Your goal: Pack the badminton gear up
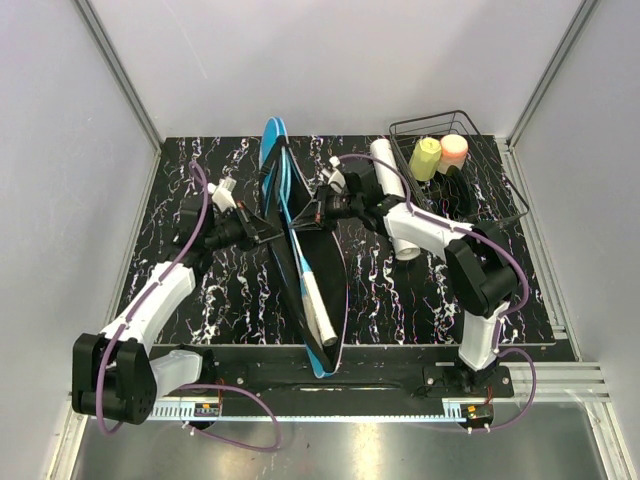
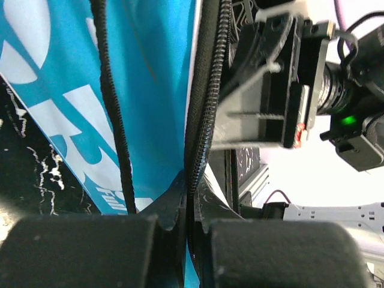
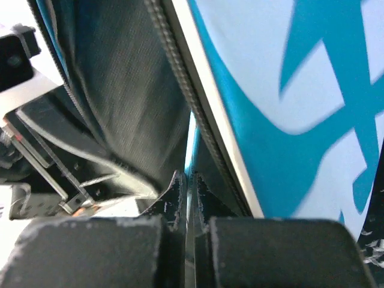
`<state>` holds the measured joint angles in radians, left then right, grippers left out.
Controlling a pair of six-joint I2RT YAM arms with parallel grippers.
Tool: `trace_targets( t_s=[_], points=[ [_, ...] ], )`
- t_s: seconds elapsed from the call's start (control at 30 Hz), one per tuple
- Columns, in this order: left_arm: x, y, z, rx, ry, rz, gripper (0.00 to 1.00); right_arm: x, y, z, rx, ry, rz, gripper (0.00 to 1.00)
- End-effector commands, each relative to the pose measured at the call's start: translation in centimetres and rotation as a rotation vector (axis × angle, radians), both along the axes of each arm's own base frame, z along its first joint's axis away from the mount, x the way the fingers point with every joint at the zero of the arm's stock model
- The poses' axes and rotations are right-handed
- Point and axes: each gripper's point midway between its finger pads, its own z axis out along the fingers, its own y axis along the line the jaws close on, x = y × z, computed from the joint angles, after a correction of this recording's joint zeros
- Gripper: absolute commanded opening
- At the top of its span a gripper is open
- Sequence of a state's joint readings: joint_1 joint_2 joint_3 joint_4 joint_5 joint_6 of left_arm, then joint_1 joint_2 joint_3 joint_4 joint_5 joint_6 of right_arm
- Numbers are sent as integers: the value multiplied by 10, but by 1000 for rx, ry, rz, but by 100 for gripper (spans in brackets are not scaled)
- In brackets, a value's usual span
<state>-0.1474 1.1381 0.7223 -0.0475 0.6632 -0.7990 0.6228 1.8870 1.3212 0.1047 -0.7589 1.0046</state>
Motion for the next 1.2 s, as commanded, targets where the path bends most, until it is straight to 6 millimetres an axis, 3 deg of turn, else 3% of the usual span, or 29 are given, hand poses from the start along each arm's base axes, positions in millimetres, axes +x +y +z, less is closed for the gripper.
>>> trace_targets(
  t_s=[0.0,0.1,0.37,0.63,0.73,0.87,0.9,1.0,1.07,1.17],
  points=[
    [-8,-21,40,-60,-150,-88,0,37,4,8,-112,-272,-119,0],
    [-12,-27,29,-59,-115,-111,0,46,7,0,-183,-399,-152,0],
    [-19,-25,8,-23,-66,-115,0,56,2,-25,-346,-537,-230,0],
    [-20,-25,8,-22,-68,-116,0,39,10,-33,-541,-633,-225,1],
    [-19,-23,5,-4,-65,-109,0,23,7,-34,-540,-573,-177,15],
    [-21,-22,-6,14,-31,-111,0,-1,-2,-15,-539,-550,-89,44],
    [-21,-22,-8,14,-27,-111,0,-9,-10,-5,-548,-551,-73,56],
    [-21,-22,-11,16,-19,-111,0,-16,-33,11,-575,-581,-50,73],
    [-20,-23,-11,13,-18,-115,0,-11,-55,15,-590,-570,-55,76],
    [-19,-24,-10,15,-17,-121,0,-4,-75,1,-572,-514,-36,80]
  ],
)
